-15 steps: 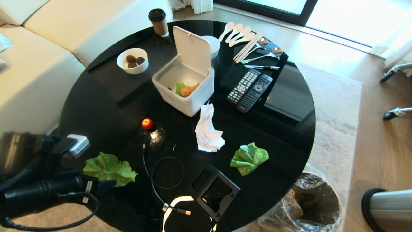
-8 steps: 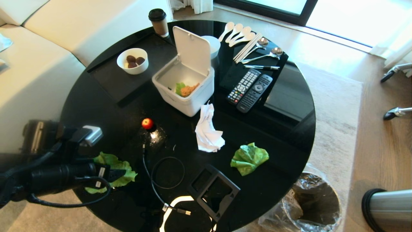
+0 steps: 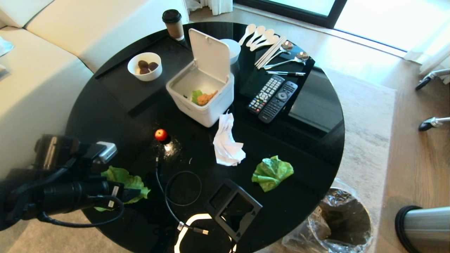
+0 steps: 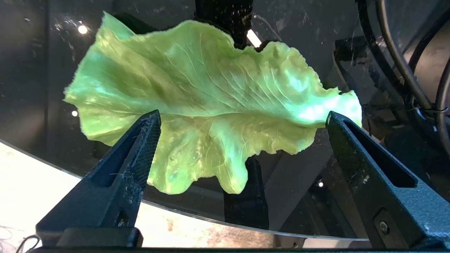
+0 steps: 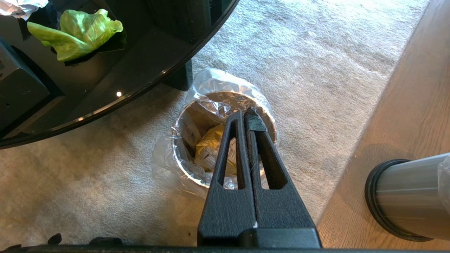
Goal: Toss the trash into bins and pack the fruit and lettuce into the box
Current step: Pick up the vegetable leaves
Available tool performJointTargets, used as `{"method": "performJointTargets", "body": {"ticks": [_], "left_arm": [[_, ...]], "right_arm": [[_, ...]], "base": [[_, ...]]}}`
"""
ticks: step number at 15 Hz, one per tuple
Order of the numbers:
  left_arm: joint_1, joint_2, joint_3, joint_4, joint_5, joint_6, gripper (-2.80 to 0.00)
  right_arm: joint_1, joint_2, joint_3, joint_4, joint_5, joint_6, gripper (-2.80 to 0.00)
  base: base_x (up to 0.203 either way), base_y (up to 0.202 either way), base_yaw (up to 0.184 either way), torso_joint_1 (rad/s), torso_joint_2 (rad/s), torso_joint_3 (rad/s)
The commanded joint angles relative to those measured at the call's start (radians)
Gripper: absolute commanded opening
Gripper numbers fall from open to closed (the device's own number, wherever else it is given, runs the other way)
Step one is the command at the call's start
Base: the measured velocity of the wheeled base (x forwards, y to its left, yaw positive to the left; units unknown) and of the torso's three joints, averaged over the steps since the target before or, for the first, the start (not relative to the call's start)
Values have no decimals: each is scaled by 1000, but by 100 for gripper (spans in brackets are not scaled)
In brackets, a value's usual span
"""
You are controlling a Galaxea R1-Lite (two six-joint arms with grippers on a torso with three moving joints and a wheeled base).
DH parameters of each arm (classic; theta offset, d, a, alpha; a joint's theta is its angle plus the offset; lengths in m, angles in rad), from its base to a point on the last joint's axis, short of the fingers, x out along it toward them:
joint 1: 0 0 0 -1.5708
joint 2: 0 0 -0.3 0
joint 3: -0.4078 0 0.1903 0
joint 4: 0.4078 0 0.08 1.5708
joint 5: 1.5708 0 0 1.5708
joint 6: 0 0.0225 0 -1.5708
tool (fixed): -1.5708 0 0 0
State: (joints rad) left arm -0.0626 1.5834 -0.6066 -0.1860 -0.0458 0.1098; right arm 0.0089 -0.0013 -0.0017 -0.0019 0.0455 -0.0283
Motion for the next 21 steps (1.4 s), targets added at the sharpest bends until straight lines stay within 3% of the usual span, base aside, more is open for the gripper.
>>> {"method": "performJointTargets", "body": {"ticks": [1,12,13,21], "left_arm": [[0,21,1,-3,-16,3,0],[1,56,5,-49,-35,8,0],[1,56,5,-49,-34,7,-280],[1,33,7,-49,-40,4,-280]], "right_arm": [[0,1,0,-1,0,-1,-280],[0,1,0,-1,0,-1,-280],[0,1,0,-1,0,-1,-280],[0,1,0,-1,0,-1,-280]], "base": [[0,0,0,0,0,0],[0,0,0,0,0,0],[0,0,0,0,0,0],[0,0,0,0,0,0]]}}
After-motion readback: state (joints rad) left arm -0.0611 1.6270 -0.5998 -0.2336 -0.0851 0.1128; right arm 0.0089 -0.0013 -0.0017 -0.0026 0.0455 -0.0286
